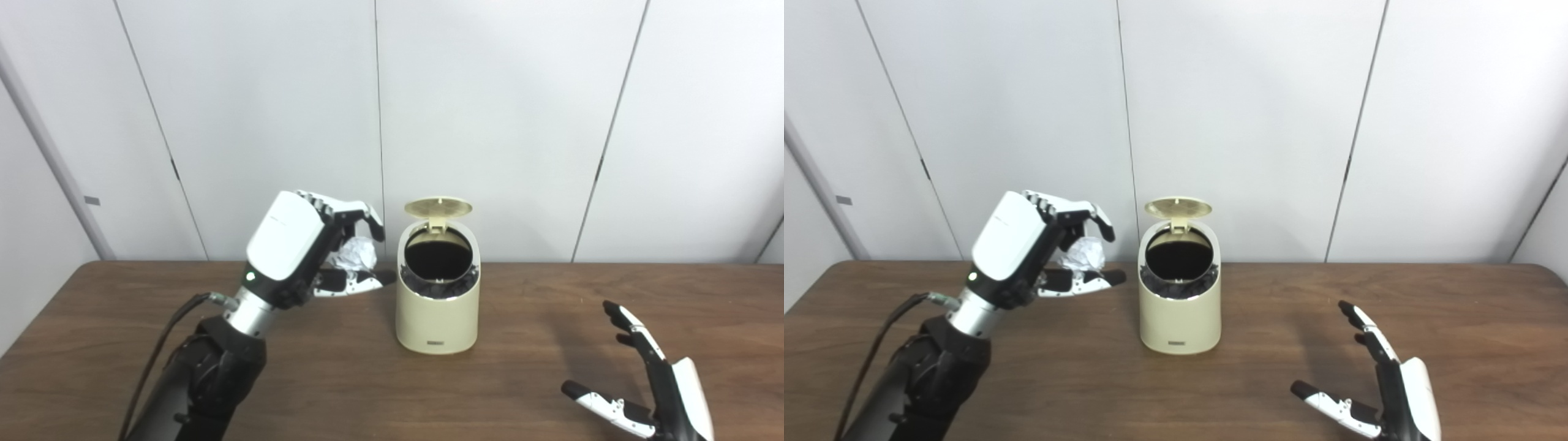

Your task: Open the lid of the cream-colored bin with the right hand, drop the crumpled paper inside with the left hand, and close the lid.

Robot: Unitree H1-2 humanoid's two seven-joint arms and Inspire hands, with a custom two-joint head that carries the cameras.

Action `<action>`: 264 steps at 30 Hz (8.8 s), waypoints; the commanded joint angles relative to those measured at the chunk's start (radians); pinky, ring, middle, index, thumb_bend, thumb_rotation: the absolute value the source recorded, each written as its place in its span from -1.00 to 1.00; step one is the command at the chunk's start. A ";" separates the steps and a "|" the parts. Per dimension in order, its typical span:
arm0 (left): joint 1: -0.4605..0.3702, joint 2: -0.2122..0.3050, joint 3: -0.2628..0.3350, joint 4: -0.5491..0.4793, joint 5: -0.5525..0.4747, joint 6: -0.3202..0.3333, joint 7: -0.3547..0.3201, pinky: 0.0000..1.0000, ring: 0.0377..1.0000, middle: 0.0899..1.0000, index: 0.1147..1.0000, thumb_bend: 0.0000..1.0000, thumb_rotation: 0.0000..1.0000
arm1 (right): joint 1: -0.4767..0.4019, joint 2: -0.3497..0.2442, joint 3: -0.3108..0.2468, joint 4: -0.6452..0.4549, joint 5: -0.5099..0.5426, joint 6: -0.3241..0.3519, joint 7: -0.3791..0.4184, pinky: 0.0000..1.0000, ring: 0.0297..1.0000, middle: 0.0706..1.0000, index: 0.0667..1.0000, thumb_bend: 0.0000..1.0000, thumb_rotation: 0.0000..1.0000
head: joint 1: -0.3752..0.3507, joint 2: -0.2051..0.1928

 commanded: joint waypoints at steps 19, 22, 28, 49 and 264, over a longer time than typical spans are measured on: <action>-0.141 -0.041 -0.112 0.251 0.127 -0.083 0.198 -0.78 -0.78 -0.75 -0.20 0.02 -0.93 | 0.022 0.116 0.096 0.041 -0.001 -0.038 -0.078 0.52 0.69 0.73 0.67 0.69 0.13 | -0.098 -0.022; -0.161 -0.047 -0.142 0.313 0.128 -0.084 0.232 -0.79 -0.80 -0.78 -0.20 0.02 -0.93 | 0.028 0.121 0.102 0.032 -0.002 -0.031 -0.077 0.53 0.70 0.73 0.68 0.68 0.11 | -0.107 -0.021; -0.223 -0.061 -0.219 0.448 0.161 -0.083 0.348 -0.79 -0.82 -0.82 -0.20 0.02 -0.94 | 0.038 0.126 0.104 0.018 -0.002 -0.015 -0.070 0.55 0.71 0.75 0.70 0.68 0.11 | -0.112 -0.024; -0.408 -0.104 -0.316 0.802 0.176 -0.069 0.532 -0.81 -0.83 -0.84 -0.20 0.02 -0.94 | 0.052 0.125 0.106 -0.002 -0.003 -0.007 -0.064 0.53 0.70 0.75 0.71 0.67 0.11 | -0.106 -0.019; 0.402 -0.232 0.199 0.138 -0.649 -0.039 -0.039 -0.14 0.00 0.03 -0.02 0.44 -0.46 | -0.497 -0.133 0.061 -0.242 -0.241 0.290 0.209 0.38 0.67 0.72 0.72 0.85 0.30 | -0.038 0.013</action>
